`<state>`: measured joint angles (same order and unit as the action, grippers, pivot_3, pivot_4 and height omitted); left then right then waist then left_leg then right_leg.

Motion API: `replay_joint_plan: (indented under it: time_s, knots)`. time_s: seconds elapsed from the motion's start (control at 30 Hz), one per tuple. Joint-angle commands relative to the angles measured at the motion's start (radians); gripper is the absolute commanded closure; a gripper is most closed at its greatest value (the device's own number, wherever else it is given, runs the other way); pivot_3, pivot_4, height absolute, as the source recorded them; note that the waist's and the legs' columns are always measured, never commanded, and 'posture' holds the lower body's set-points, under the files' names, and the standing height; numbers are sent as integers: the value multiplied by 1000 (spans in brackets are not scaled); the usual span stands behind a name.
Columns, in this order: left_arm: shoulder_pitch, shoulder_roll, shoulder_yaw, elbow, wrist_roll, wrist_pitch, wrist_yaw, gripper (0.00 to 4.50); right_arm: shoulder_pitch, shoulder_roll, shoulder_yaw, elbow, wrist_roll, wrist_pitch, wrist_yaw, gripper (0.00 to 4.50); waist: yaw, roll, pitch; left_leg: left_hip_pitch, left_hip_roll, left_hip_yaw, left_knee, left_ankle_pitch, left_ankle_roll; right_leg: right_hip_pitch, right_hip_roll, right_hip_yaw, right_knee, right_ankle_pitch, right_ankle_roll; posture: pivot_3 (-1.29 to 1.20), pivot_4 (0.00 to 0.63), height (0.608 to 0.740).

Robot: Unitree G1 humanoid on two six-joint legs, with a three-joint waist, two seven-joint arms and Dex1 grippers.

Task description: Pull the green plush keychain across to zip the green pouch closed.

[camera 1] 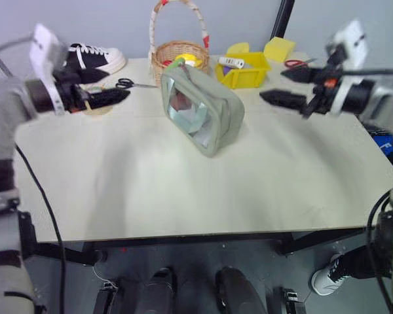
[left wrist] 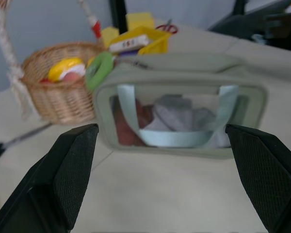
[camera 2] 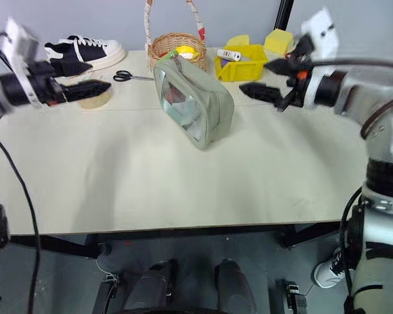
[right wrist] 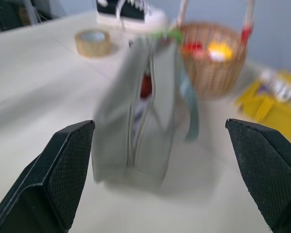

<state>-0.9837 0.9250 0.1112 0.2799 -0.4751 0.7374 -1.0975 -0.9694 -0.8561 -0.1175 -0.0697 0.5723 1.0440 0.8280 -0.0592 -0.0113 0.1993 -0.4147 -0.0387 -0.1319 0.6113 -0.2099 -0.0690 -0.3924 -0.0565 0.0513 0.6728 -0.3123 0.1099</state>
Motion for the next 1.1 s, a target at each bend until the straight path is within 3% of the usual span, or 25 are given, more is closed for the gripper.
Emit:
replay_joint_plan:
  time_s: [0.03,0.17,0.4,0.73,1.1]
  knots:
    - [-20,22,-35,47,36,-51,-71,53,-35,5,23,0,9,26,2,0,-1,0,1,-1,0,1,0,0,0,-1,-1,0,0,0,0,0,150,740]
    - [-25,5,-40,66,54,-83,-72,53,-31,17,39,-22,5,21,-5,0,-2,0,1,-13,0,1,4,0,0,-13,-1,1,6,0,0,0,150,740]
    - [23,-3,-22,7,54,-83,-51,53,-65,70,61,-12,-2,16,-42,0,-7,0,1,-14,0,1,4,0,0,-15,-2,1,8,0,0,0,150,740]
    - [135,-55,55,-299,-113,115,28,53,-216,342,227,109,-131,-66,-161,0,-11,0,1,-13,1,1,5,1,-1,-16,-1,2,11,0,0,0,150,740]
    - [249,-52,125,-445,-181,170,147,53,-231,417,402,358,-337,-323,-69,0,-10,0,1,-12,0,0,5,3,-2,-16,0,2,12,0,0,0,150,740]
